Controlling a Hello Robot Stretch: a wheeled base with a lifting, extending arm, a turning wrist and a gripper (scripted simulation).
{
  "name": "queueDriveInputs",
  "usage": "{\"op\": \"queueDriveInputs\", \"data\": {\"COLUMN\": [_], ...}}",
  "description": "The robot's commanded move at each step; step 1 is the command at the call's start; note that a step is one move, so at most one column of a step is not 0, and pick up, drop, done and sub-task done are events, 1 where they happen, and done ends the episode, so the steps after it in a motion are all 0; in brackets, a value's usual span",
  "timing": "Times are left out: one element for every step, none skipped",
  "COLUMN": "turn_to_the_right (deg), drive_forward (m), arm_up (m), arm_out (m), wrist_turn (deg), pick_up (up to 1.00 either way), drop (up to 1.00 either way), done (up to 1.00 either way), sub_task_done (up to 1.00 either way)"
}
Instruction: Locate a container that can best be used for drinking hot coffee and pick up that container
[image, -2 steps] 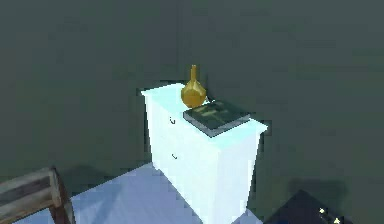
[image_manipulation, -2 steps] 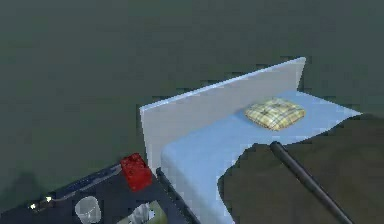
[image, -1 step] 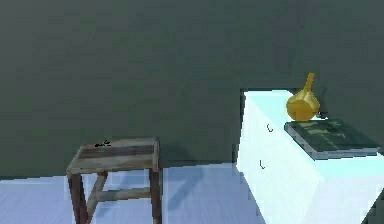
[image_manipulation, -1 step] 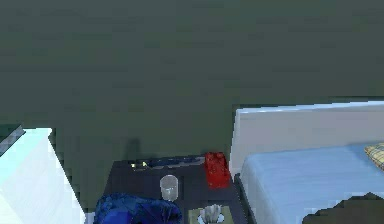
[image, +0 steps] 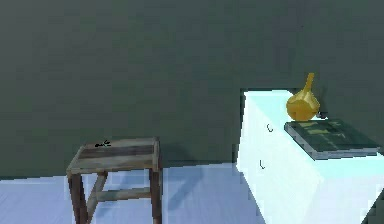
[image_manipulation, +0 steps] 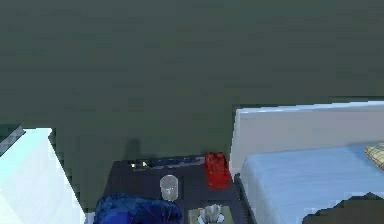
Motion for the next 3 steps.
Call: {"op": "queueDriveInputs", "data": {"turn_to_the_right": [0.0, 0.0, 0.0], "drive_forward": [0.0, 0.0, 0.0], "arm_up": [0.16, 0.0, 0.0], "arm_out": [0.0, 0.32, 0.0], "wrist_turn": [0.0, 0.0, 45.0], "pick_up": [0.0, 0.0, 0.0], "drop": [0.0, 0.0, 0.0], "done": [0.0, 0.0, 0.0], "sub_task_done": [0.0, 0.0, 0.0]}}
